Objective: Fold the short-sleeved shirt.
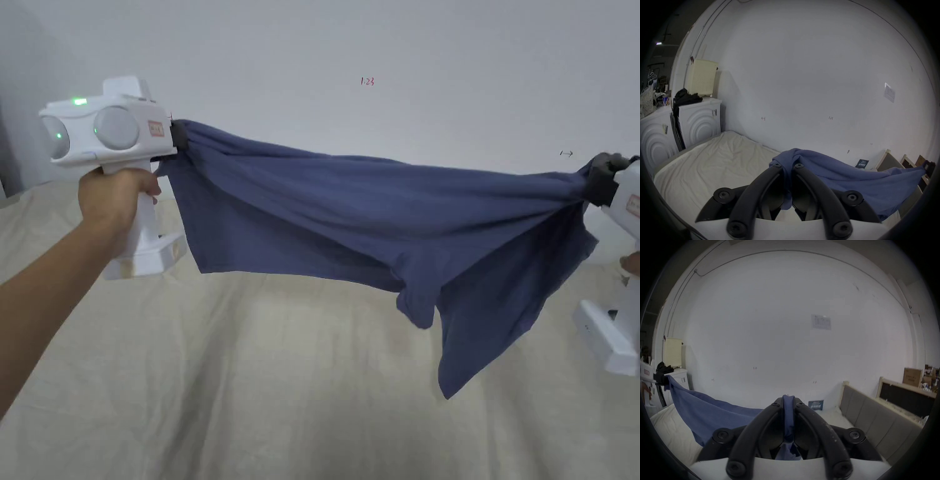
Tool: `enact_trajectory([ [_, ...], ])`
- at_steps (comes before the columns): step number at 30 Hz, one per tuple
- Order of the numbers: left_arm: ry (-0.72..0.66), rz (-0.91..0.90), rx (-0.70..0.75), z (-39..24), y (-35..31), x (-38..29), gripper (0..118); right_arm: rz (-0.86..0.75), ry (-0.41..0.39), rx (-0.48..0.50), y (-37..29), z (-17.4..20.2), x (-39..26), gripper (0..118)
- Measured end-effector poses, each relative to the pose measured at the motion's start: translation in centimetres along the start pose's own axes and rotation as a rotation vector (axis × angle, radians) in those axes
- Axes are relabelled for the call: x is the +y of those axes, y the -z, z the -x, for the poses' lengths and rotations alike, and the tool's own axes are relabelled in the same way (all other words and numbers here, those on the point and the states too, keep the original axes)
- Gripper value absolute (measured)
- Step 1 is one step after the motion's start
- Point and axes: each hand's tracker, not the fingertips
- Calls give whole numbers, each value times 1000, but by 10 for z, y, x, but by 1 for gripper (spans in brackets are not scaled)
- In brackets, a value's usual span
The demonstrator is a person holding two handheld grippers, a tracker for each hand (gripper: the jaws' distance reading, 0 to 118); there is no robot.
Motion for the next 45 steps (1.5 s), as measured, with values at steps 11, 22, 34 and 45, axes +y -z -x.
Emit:
enact_trajectory([
  [11, 42, 334, 91, 54, -2, -195, 8, 357, 57, 19, -10, 6, -179, 11],
  [22, 108, 629, 158, 124, -129, -361, 8, 657, 222, -27, -151, -15, -328, 11],
  [34, 83, 706, 178, 163, -247, -410, 7, 848, 193, -76, -266, -22, -392, 11],
  [45, 213, 738, 224, 144, -252, -405, 21, 896, 95, -103, -268, 3, -386, 15],
])
